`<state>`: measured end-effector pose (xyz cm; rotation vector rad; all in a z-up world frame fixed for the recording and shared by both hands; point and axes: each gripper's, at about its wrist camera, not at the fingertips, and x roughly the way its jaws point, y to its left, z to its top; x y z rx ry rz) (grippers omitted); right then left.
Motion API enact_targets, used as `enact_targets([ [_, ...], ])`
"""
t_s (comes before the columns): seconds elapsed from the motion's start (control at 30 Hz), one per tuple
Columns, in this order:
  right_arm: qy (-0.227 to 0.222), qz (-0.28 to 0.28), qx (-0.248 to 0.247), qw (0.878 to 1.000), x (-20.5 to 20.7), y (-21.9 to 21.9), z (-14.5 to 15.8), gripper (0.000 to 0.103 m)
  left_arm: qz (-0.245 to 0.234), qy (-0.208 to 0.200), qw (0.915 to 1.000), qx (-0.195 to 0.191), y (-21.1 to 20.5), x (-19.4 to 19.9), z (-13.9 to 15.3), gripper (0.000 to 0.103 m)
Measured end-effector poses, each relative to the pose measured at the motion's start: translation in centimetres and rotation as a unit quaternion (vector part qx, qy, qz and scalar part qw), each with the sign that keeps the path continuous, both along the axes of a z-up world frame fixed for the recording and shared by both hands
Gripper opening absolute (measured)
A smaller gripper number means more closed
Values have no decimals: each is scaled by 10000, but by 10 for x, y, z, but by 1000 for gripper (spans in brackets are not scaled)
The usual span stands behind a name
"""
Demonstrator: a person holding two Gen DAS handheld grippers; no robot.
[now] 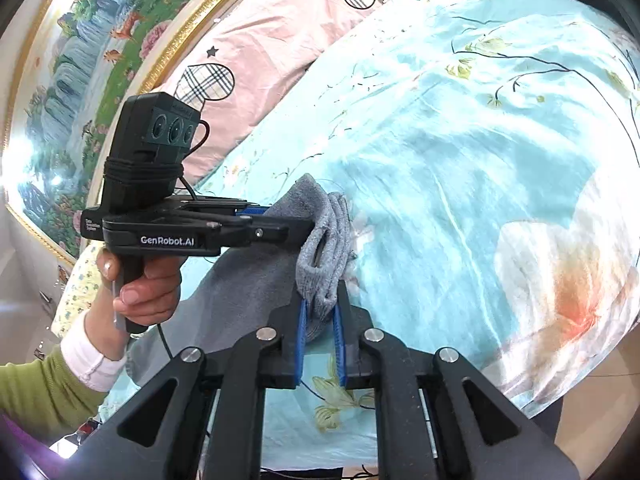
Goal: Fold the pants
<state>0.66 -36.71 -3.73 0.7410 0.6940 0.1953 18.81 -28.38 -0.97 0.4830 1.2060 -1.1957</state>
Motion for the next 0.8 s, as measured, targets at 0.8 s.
enact_targets([
  [0.8, -1454, 2428, 1294, 9504, 61, 106, 56, 13, 1418, -683, 9753, -1549, 179, -24, 94, 12],
])
